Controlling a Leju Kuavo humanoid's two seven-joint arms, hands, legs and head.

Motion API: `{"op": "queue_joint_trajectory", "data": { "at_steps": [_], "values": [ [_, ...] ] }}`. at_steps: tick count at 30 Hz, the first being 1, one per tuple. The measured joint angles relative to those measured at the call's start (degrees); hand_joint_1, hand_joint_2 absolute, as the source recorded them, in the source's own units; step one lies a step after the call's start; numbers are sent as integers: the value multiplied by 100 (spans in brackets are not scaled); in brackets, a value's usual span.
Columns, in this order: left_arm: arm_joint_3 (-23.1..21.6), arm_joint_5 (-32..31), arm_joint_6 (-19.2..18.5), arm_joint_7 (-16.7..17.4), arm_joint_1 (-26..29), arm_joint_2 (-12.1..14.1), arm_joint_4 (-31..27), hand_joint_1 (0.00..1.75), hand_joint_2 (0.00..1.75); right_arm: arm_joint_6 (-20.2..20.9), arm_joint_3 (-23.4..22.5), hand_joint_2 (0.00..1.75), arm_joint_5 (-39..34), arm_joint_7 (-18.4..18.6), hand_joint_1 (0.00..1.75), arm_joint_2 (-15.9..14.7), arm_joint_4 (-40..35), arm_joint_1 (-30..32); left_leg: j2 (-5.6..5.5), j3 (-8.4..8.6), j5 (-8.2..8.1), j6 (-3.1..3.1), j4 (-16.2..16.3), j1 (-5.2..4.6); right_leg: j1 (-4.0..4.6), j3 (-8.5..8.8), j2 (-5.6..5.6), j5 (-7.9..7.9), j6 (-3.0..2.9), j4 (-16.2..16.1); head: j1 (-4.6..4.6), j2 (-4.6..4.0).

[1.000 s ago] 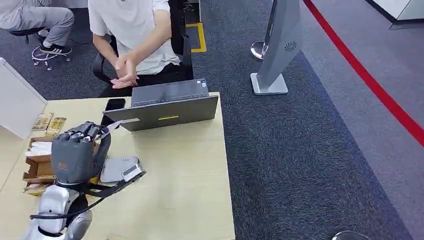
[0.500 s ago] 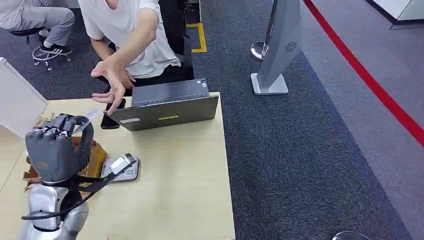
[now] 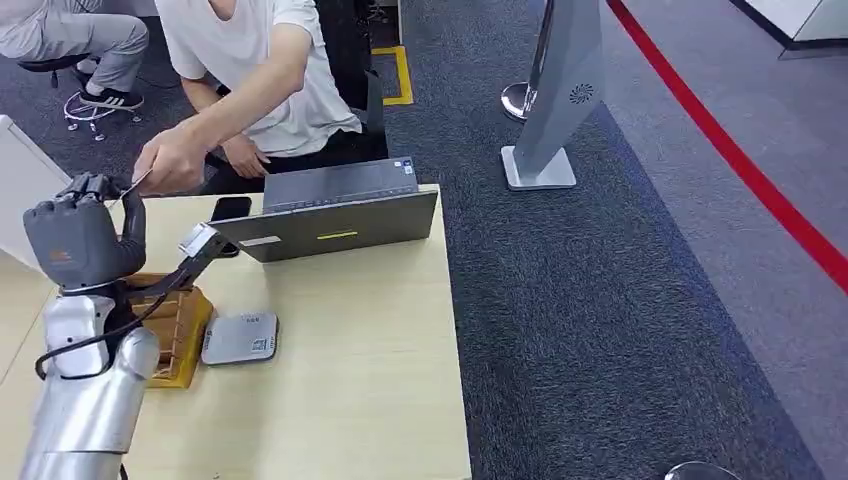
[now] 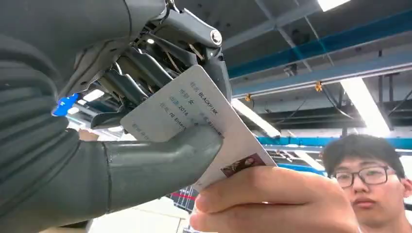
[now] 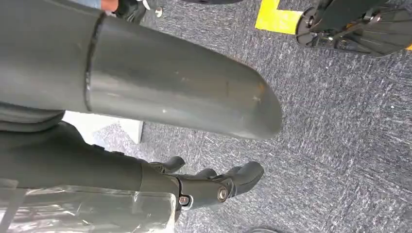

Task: Pass the card to the sensor for recognition and then transmit it.

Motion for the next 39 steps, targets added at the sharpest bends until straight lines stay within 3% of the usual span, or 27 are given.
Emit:
{"op": "queue_joint_trajectory", "data": {
  "at_steps": [5, 6, 17, 28, 31, 36, 39],
  "values": [
    [0, 9, 0, -11, -4, -68, 192, 175, 175, 0, 0, 0, 0, 0, 0, 0, 0, 1, 15, -1, 0, 0, 0, 1, 1, -11, 16, 2, 0, 1, 0, 0],
    [2, 15, 0, -20, -6, -83, 212, 0, 175, 0, 0, 0, 0, 0, 0, 0, 0, 1, 18, -1, -1, 0, 0, 0, 1, -12, 20, 2, 0, 1, -2, 0],
    [2, 439, -138, -179, 187, -146, 68, 0, 175, -79, -4, 0, -44, -11, 0, -2, 0, 31, 9, -6, -5, 2, -1, 1, 1, -10, 10, -2, 0, 1, 2, 0],
    [-15, 501, -461, -188, 864, -201, -943, 0, 175, -114, -79, 0, -153, -87, 0, -15, 0, 125, 10, -6, -4, 3, 0, 0, 1, -10, 10, 0, 1, 0, 0, 0],
    [-63, 549, -564, -227, 1202, -170, -1406, 0, 175, -193, -144, 0, -280, -107, 0, -22, 0, 152, 12, -7, -6, 3, -1, 0, 1, -9, 13, -1, 1, 0, 0, 0],
    [-321, 470, -546, -302, 2412, 88, -2619, 0, 175, -273, -348, 0, -455, -105, 0, -48, 0, 233, 17, -5, -23, 2, -2, 0, 0, -12, 17, -17, 11, -4, 4, 0],
    [-417, 453, -542, -299, 2765, 204, -3033, 0, 175, -278, -398, 0, -457, -101, 0, -57, 0, 231, 8, -7, -24, 3, -2, 0, 0, -9, 7, -19, 10, -5, 13, 0]
  ]
}}
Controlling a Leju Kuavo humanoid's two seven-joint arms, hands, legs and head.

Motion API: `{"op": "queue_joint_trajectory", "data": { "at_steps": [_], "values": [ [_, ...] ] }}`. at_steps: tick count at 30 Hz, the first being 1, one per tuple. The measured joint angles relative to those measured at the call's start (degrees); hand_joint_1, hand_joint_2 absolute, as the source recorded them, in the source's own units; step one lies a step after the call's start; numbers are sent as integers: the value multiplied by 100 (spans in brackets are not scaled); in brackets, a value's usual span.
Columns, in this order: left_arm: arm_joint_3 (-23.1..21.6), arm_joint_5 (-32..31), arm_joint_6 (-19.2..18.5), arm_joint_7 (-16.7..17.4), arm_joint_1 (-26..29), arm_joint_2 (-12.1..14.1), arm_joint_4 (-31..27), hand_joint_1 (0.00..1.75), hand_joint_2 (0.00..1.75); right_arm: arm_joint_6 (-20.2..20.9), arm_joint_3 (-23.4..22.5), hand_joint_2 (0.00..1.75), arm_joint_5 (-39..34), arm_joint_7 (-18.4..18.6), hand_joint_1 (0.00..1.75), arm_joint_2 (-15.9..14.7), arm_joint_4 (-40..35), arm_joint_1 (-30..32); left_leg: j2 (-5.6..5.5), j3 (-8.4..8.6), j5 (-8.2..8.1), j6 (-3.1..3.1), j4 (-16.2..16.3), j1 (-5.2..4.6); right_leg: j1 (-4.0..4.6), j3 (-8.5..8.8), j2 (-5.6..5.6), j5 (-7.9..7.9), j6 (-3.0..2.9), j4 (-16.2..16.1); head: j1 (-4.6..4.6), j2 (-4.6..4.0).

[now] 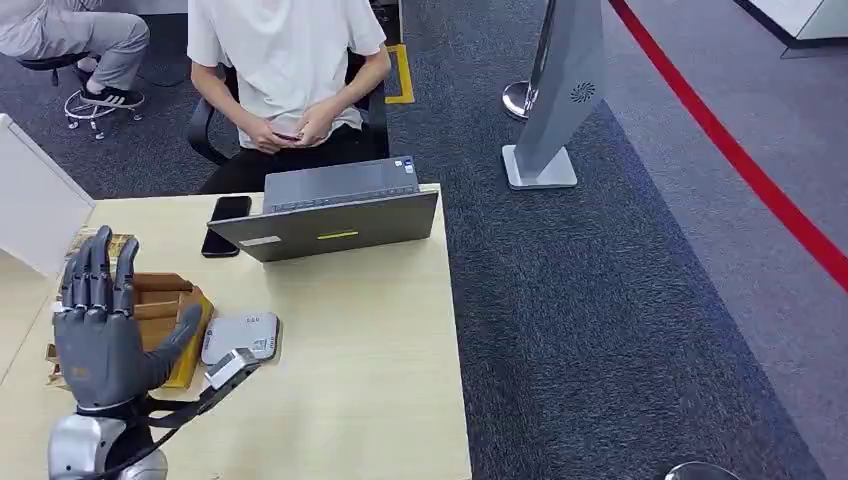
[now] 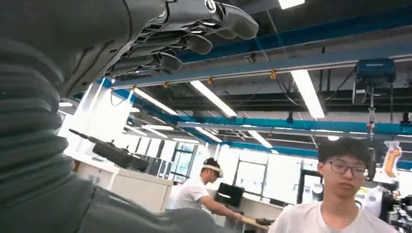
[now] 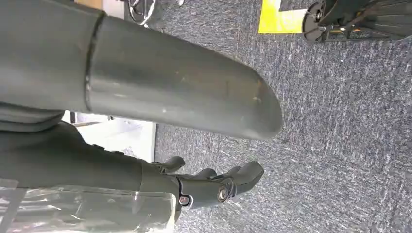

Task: Pass the card to the sensor for recognition and then transmit it.

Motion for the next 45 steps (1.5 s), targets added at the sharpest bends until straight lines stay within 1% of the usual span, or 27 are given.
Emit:
{"op": "queue_joint_trajectory", "data": {
  "at_steps": [3, 5, 6, 8, 10, 13, 14, 18, 20, 22, 25, 27, 35, 39, 45],
  "values": [
    [-48, -75, 31, 0, 304, 98, -287, 0, 175, 0, -77, 0, -92, 42, 0, 0, -2, -3, 6, 7, -1, 0, -2, 0, 0, 6, 4, 0, -1, 1, -2, 0],
    [-70, -202, 85, 13, 690, 188, -499, 0, 175, -2, -131, 0, -157, 46, 0, -4, -2, 13, 11, 8, -1, 0, -2, 0, 0, 5, 9, 0, -1, 2, -4, 0],
    [-76, -286, 105, 87, 912, 247, -595, 0, 175, -4, -153, 0, -190, 46, 0, -9, -2, 21, 10, 7, -1, 0, -2, 0, 0, 4, 10, -1, -1, 1, -2, 0],
    [-116, -427, 114, 317, 1341, 378, -729, 0, 175, -11, -210, 0, -199, 46, 0, -17, -2, 22, 6, 5, -2, 1, -2, 0, 0, 3, 5, -4, -1, 1, -2, 0],
    [-179, -518, 138, 665, 1733, 533, -831, 0, 175, -22, -247, 0, -223, 46, 0, -20, -2, 22, 6, 4, -6, -2, -2, 0, 0, 2, 6, -6, 0, 0, -4, 0],
    [-210, -553, 186, 1175, 2170, 766, -936, 0, 175, -26, -280, 0, -258, 83, 0, -28, -2, 23, 4, 4, -7, -1, -2, 1, 0, 1, 3, -8, 2, 0, -4, 0],
    [-212, -536, 186, 1290, 2270, 811, -951, 0, 175, -28, -286, 0, -258, 99, 0, -31, -4, 23, 4, 4, -7, -1, -2, 1, 0, 2, 3, -8, 2, 0, -4, 0],
    [-212, -274, 144, 1617, 2526, 931, -945, 0, 175, -28, -306, 0, -210, 118, 0, -33, -4, 24, 3, 4, -6, -1, -3, 1, 0, 4, 1, -8, 2, 0, -2, 0],
    [-212, -132, 138, 1694, 2578, 938, -893, 0, 175, -24, -306, 0, -157, 118, 0, -33, -4, 23, 2, 4, -6, -1, -2, 0, 0, 6, 0, -7, 2, 0, -2, 0],
    [-182, 4, 131, 1692, 2588, 927, -744, 0, 175, -24, -306, 0, -151, 131, 0, -33, -4, 23, 1, 5, -6, -1, -2, 1, 0, 8, -1, -7, 2, 0, -2, 0],
    [2, 186, 131, 1543, 2577, 854, -446, 0, 175, 0, -306, 0, -111, 133, 0, -33, -4, 24, 1, 6, -6, 0, -2, 1, 0, 9, -1, -6, 2, 0, -4, 0],
    [105, 227, 131, 1502, 2578, 809, -296, 0, 175, 2, -304, 0, -72, 133, 0, -33, -4, 24, 1, 6, -5, 0, -2, 1, 0, 8, -1, -6, 1, 0, -7, 0],
    [267, 242, 129, 1451, 2557, 701, -14, 0, 175, 2, -304, 0, -66, 133, 0, -33, -4, 22, 0, 5, -6, 0, -2, 1, 0, 8, -3, -6, 2, 0, -4, 0],
    [510, 251, 87, 1221, 2502, 544, 174, 0, 175, 4, -284, 0, -50, 133, 0, -33, -4, 22, 0, 6, -6, 0, -2, 1, 0, 8, -3, -6, 2, 0, -4, 0],
    [1093, 288, 103, 736, 2319, 199, 618, 0, 175, 11, -223, 0, -22, 133, 0, -35, -4, 23, -1, 7, -5, 0, -2, 1, 0, 10, -5, -6, 1, 1, -7, 0]
  ]
}}
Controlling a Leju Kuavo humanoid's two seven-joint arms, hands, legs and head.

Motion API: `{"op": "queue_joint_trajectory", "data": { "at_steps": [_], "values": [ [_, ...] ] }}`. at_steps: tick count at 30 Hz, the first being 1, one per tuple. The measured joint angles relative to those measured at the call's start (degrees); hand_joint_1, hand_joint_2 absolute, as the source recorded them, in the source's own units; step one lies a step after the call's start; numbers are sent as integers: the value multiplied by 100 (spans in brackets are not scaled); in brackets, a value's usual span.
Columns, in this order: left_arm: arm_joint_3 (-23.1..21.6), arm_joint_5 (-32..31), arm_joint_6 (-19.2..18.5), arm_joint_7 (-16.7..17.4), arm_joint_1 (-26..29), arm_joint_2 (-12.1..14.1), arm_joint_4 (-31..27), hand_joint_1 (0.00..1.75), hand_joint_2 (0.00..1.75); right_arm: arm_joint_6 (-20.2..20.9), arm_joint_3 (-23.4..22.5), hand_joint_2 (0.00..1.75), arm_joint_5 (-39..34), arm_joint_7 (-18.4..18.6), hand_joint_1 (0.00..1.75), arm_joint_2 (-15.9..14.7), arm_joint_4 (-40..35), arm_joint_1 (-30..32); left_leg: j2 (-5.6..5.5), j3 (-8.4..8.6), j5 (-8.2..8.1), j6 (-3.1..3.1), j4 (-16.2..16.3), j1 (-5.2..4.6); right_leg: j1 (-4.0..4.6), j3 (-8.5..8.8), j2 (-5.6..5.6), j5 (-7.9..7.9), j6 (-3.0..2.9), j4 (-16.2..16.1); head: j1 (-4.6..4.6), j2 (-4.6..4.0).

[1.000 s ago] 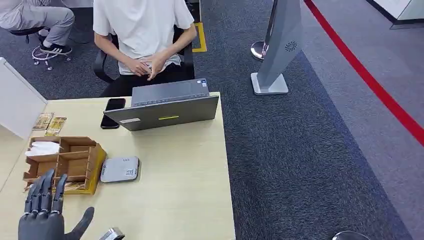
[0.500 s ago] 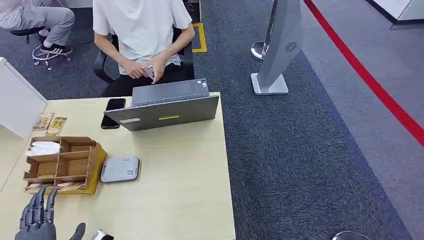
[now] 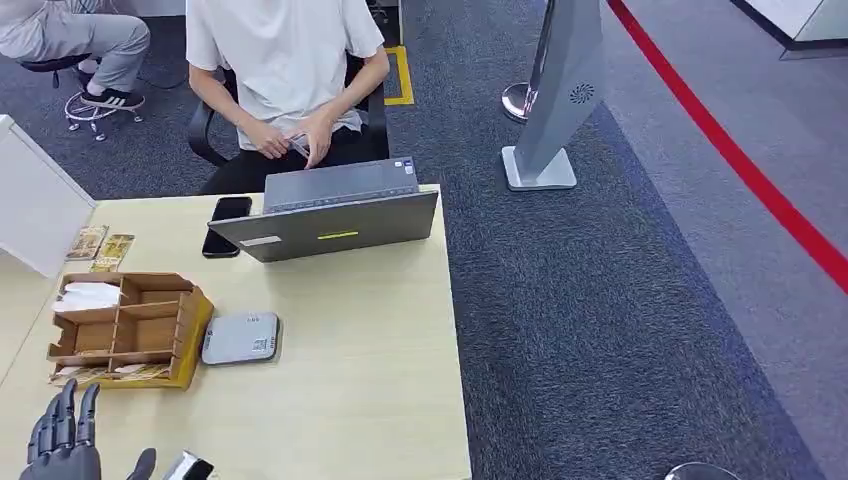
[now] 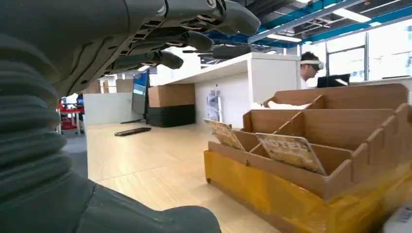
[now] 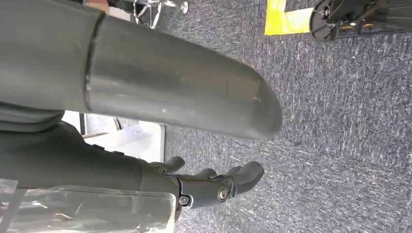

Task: Pass the card to the sensor for recognition and then transmit it.

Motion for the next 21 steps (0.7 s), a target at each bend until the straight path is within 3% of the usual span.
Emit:
{"op": "queue_joint_trajectory", "data": {
  "at_steps": [9, 14, 18, 21],
  "values": [
    [481, -171, 66, -332, -109, -286, 264, 0, 175, 9, 20, 0, 66, 0, 0, -4, 0, -2, 0, -1, 0, 0, 0, 0, 0, -1, 0, 0, 0, 0, 0, 0],
    [706, -509, 396, -933, -231, -398, 424, 0, 175, 70, 74, 0, 144, 0, 0, -7, 0, -3, 0, -1, 0, 0, 0, 0, 0, -1, 0, 0, 0, 0, 0, 0],
    [780, -676, 424, -1312, -310, -437, 509, 0, 175, 83, 120, 0, 179, -2, 0, -9, 0, -7, 0, 0, 0, 0, 0, 0, 0, 1, -1, 0, 0, 0, 0, 0],
    [952, -884, 426, -1878, -381, -585, 509, 0, 175, 87, 140, 0, 231, -9, 0, -9, 0, -7, -1, 0, 1, 0, 0, -1, -1, 2, -1, 0, 0, 0, 0, 0]
  ]
}}
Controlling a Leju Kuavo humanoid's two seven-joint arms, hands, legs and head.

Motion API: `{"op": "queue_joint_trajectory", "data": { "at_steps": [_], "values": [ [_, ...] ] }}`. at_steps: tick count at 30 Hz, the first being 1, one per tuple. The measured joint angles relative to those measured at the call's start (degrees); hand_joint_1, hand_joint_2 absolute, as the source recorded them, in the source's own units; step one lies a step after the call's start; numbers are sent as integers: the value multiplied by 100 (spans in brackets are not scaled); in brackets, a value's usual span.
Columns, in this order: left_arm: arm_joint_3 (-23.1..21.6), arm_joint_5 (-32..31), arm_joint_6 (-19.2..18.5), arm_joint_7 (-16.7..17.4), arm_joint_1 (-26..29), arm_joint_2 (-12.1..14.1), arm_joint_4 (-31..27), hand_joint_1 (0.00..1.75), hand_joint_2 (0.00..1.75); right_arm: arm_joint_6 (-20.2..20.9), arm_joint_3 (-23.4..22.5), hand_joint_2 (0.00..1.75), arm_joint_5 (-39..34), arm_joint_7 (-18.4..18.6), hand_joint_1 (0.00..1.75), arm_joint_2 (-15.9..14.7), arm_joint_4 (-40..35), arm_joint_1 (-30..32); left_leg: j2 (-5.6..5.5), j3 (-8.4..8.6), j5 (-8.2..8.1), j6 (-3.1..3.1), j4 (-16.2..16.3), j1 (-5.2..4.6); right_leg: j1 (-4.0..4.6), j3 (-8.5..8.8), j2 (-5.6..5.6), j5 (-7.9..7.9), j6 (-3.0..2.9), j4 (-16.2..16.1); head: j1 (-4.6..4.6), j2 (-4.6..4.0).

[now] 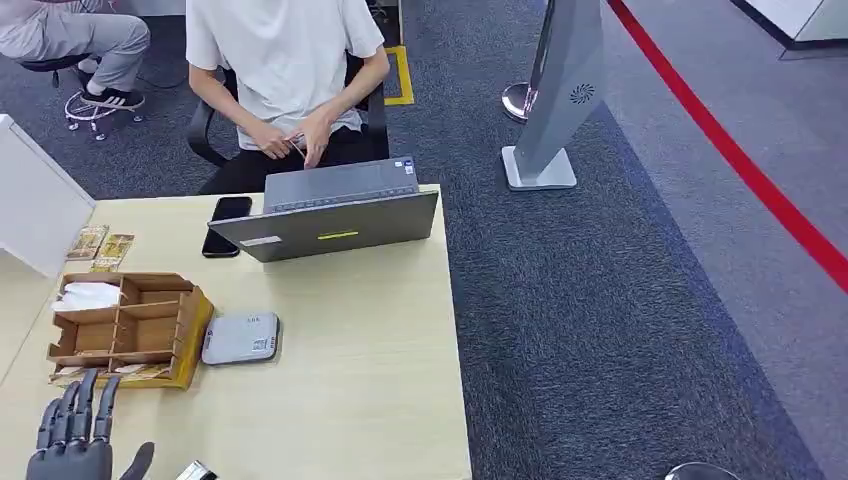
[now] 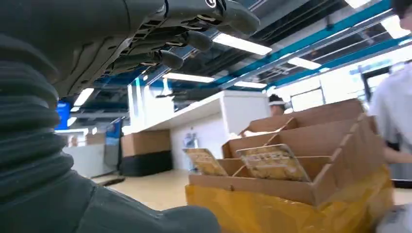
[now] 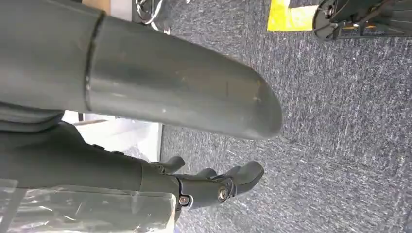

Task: Pass the card to the sensor for recognition and then transmit it.

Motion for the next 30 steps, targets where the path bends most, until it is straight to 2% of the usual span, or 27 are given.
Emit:
{"op": "queue_joint_trajectory", "data": {
  "at_steps": [5, 11, 24, 30],
  "values": [
    [230, -213, 0, -406, -147, -232, 18, 0, 175, 7, 20, 0, 57, -11, 0, -2, 2, -3, -1, 0, 0, 0, 0, 0, 0, -1, -1, 0, 0, 0, 0, 0],
    [350, -313, 0, -434, -320, -368, 149, 0, 175, 7, 50, 0, 134, -11, 0, -2, 2, -5, -1, 0, 0, 0, 0, 1, 1, -1, -1, 0, 0, 0, 2, 0],
    [671, -246, 2, -421, -526, -370, 341, 0, 175, 15, 61, 0, 184, -24, 0, -4, 2, -15, -1, 0, 0, 0, 0, 1, 1, -2, -1, 0, 0, 0, 2, 0],
    [1260, -136, 2, -913, -693, -320, 520, 0, 175, 24, 64, 0, 256, -26, 0, -9, 2, -19, -1, 0, 0, -1, 0, 3, 2, -1, -1, 0, 0, 1, 2, 0]
  ]
}}
